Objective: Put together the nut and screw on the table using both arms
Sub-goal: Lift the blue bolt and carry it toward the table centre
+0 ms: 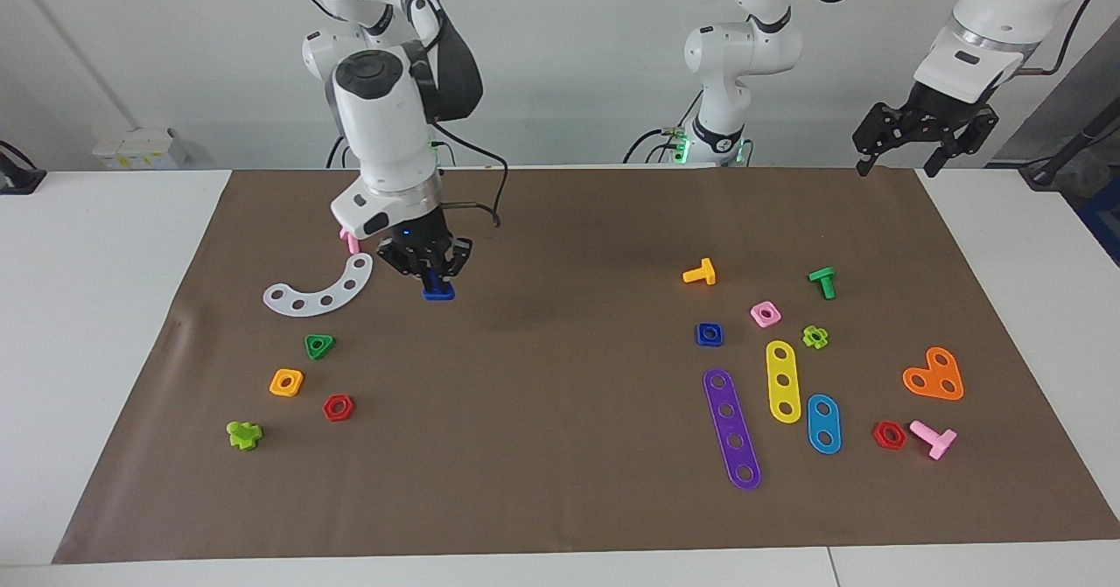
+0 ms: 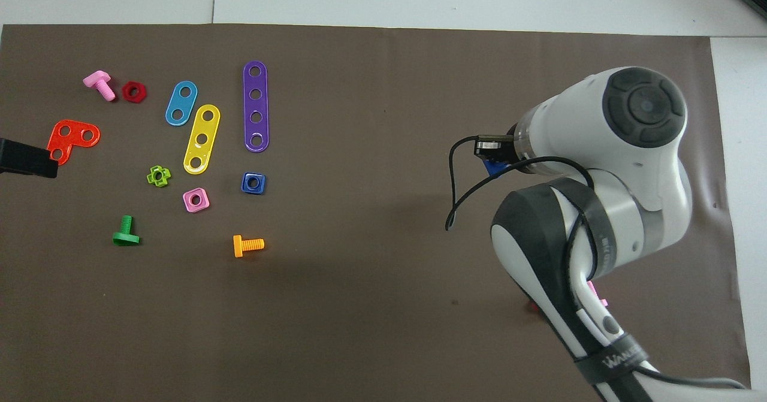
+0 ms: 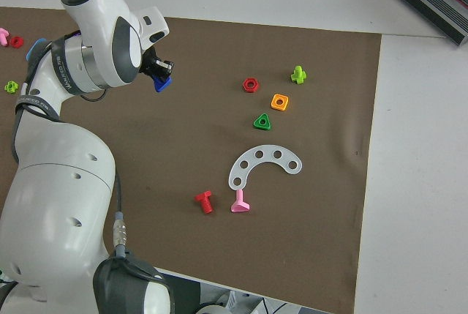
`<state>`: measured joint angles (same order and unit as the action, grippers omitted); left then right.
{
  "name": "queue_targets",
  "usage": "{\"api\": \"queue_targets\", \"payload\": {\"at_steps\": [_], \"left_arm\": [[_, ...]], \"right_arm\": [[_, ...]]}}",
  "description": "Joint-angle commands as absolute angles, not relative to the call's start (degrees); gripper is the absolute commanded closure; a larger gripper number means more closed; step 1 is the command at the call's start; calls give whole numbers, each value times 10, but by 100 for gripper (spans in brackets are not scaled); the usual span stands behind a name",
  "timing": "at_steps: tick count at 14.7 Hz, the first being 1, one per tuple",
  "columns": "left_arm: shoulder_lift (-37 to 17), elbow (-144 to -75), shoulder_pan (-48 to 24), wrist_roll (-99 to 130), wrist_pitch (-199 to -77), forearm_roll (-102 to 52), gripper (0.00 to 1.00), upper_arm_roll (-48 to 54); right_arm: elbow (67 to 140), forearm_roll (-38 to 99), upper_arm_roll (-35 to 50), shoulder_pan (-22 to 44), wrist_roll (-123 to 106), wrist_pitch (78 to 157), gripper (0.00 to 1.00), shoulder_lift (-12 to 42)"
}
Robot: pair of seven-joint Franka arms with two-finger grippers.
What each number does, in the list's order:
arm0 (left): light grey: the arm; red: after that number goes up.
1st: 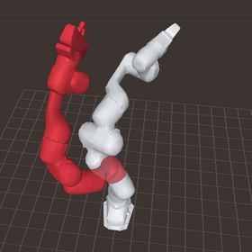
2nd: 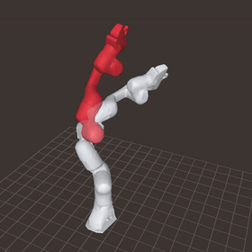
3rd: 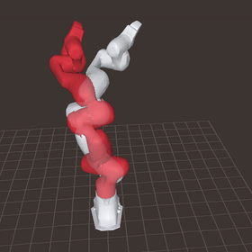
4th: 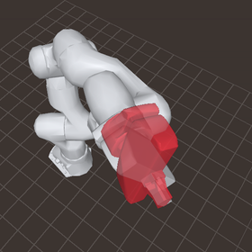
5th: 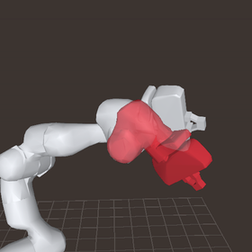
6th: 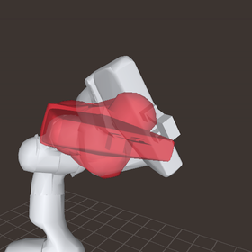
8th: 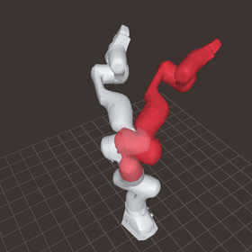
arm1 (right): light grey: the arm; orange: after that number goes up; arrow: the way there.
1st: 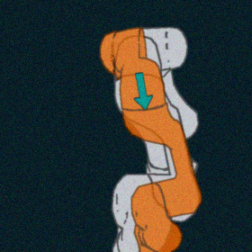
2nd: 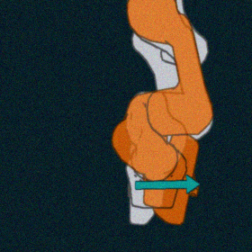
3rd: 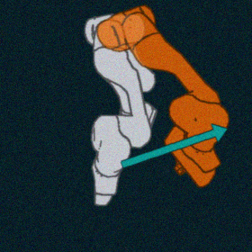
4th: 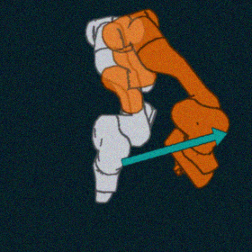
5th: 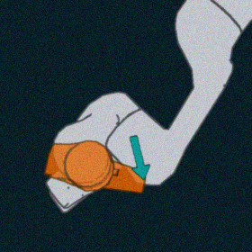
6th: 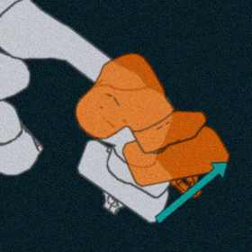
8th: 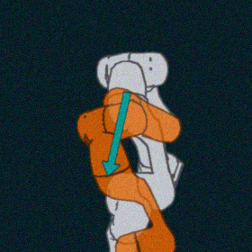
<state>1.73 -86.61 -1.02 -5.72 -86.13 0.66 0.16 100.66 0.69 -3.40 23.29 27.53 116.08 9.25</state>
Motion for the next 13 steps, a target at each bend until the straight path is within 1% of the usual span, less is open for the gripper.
{"api": "queue_targets", "payload": {"at_steps": [1, 4, 9, 13], "left_arm": [[33, -882, -2, -61, -860, 8, 0, 7], [33, -882, -2, -61, -860, 8, 0, 7], [33, -882, -2, -61, -860, 8, 0, 6], [33, -882, -2, -61, -860, 8, 0, 7]], "right_arm": [[957, -5, -36, 271, 349, 1167, 100, 147], [936, -7, -35, 299, 394, 1180, 100, 173], [937, -18, -35, 323, 431, 1208, 100, 194], [938, -18, -35, 330, 446, 1221, 100, 201]]}}
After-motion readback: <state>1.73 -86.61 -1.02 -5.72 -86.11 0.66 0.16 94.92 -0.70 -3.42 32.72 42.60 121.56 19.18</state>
